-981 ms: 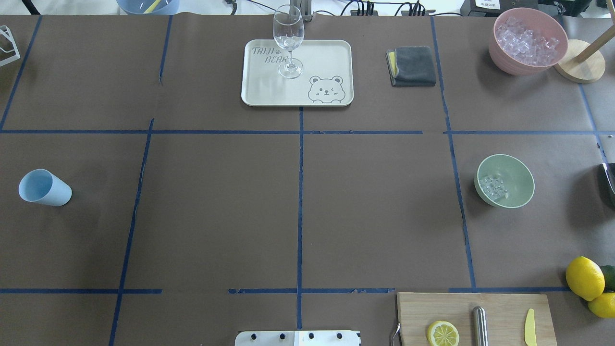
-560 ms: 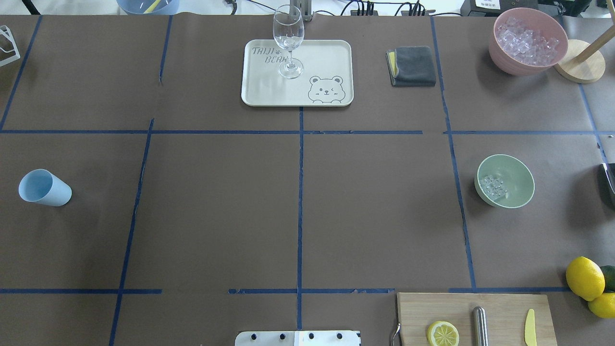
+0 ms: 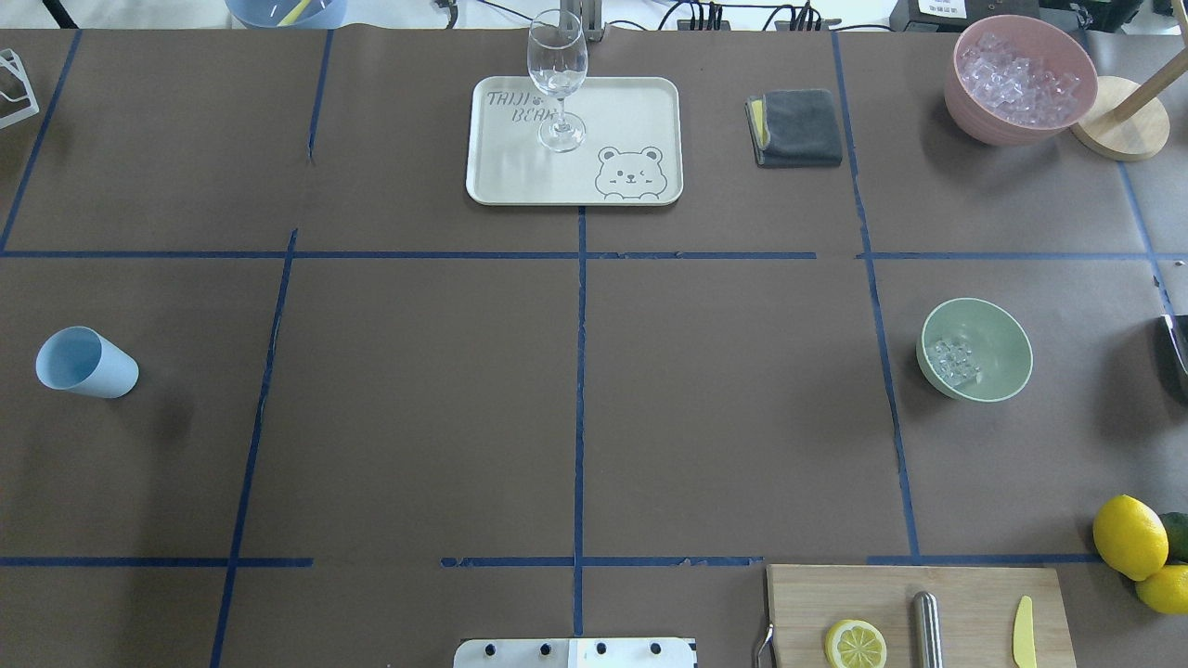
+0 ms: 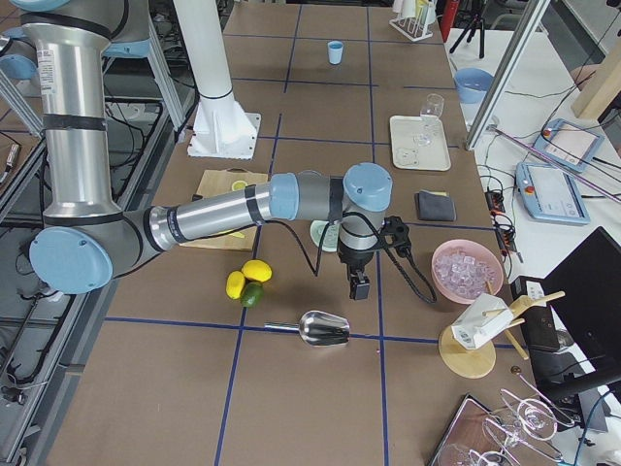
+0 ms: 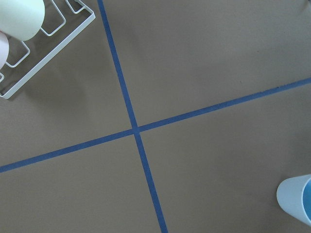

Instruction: Pour ice into bowl

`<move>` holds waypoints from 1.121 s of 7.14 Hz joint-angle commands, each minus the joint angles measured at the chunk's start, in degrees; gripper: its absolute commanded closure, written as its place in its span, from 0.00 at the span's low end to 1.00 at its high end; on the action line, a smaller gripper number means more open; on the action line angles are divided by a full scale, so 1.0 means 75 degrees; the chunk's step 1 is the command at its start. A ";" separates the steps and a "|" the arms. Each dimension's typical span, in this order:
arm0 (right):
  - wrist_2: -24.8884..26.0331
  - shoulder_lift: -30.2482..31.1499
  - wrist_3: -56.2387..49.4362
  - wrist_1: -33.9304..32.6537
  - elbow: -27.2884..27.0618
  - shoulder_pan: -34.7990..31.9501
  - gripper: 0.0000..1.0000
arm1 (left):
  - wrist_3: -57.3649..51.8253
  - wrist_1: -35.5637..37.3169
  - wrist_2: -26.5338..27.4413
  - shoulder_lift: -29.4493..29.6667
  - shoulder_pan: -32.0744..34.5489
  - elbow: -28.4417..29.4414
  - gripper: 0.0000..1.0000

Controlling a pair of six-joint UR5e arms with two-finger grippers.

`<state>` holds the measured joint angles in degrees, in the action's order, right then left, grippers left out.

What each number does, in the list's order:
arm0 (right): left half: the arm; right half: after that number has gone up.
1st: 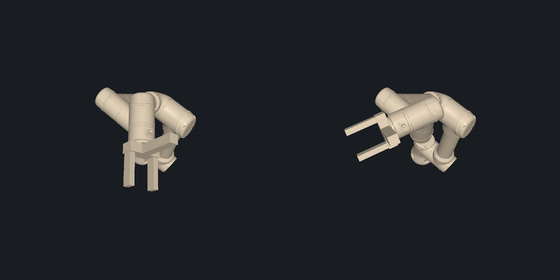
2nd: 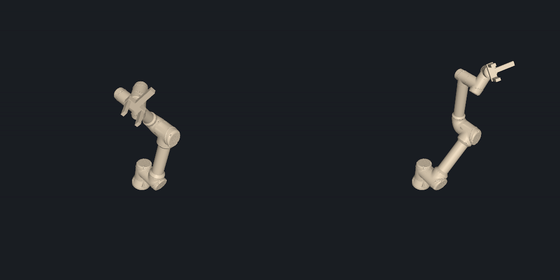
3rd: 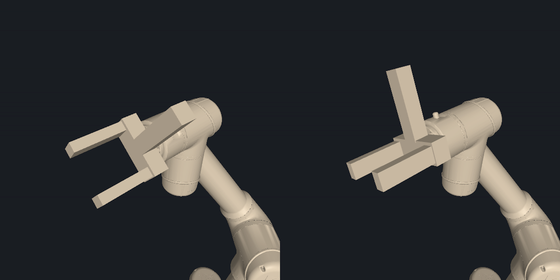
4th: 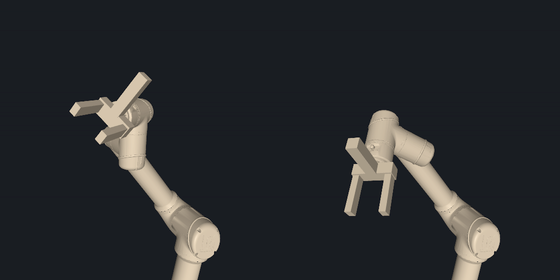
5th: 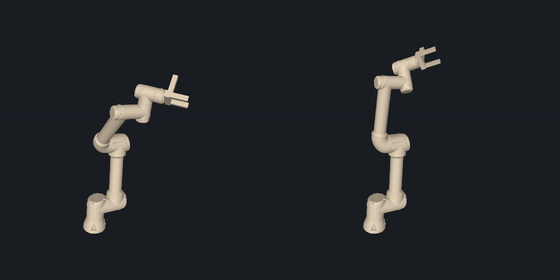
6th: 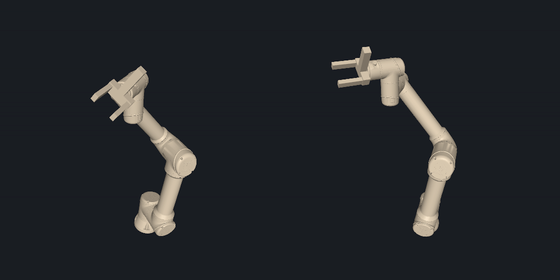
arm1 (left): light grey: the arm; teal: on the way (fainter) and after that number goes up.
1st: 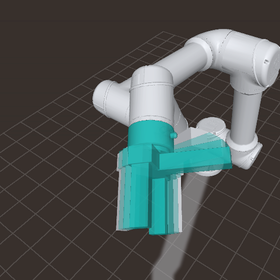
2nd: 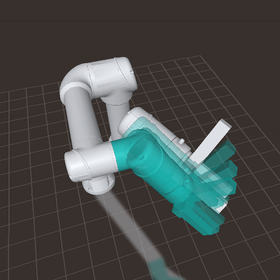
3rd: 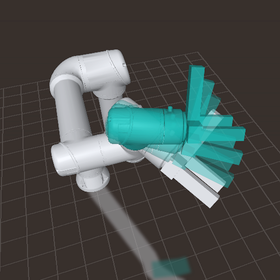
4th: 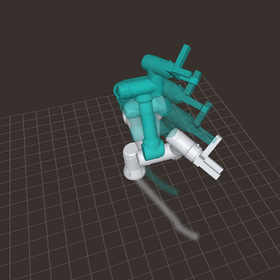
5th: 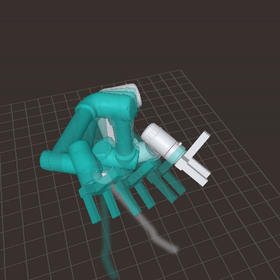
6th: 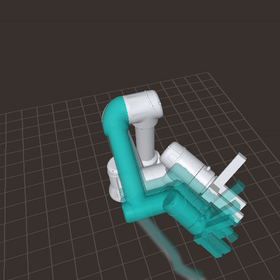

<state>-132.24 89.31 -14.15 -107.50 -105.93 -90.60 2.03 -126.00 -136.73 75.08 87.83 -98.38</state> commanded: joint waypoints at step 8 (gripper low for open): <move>-0.0098 0.0221 0.0118 -0.0069 0.0050 -0.0002 0.00 | -0.1278 0.4495 0.0054 0.0630 0.0076 -0.0465 0.00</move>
<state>-132.84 90.75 -13.30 -108.07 -105.55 -90.62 -6.79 -93.33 -136.50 78.55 86.65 -102.26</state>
